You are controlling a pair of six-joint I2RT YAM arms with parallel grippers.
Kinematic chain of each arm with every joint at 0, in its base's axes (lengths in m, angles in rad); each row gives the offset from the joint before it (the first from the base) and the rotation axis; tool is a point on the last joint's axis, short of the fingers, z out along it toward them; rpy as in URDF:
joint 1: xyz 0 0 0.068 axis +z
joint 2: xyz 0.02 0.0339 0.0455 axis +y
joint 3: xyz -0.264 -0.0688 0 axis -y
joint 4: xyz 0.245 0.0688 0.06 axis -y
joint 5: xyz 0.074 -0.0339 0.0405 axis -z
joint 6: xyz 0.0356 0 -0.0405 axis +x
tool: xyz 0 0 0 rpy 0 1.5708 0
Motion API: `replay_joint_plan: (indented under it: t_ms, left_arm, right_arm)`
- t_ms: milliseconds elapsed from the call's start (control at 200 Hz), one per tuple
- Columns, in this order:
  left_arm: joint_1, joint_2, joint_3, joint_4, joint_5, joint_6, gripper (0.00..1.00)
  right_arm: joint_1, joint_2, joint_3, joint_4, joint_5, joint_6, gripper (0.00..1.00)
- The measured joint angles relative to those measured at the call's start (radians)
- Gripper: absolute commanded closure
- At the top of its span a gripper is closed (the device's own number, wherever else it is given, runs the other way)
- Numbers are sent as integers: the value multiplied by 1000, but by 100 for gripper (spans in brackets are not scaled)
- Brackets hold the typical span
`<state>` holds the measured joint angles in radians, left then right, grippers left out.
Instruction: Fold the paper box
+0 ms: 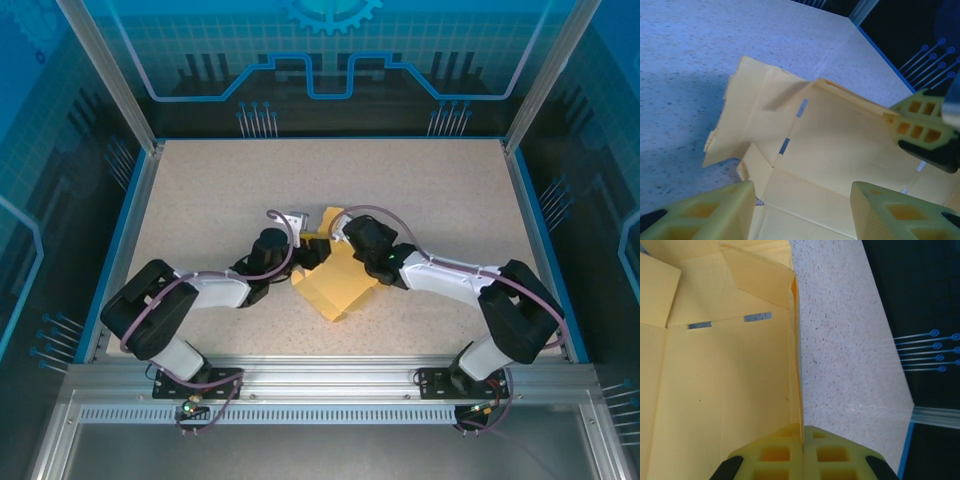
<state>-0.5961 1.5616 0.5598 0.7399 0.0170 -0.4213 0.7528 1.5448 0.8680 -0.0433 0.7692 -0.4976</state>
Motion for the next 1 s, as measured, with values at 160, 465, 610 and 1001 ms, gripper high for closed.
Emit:
replay_joint_plan:
  t_ms: [160,465,610,1001]
  left_arm:
    - [28,-18,-8,-44,-13,-4,45]
    - [49,-20,-13,-68,-2,2,38]
    - [49,-20,-13,-51,26,5,37]
    - [46,-14,-13,89,225,64,37]
  right_arm:
    - [15,27,-43,114,50,-101,98]
    - [19,29,-58,169,40,-148,98]
    - [6,-72,-57,86,-64,-83,97]
    - [-204,-251,64,-249,-515,160,97]
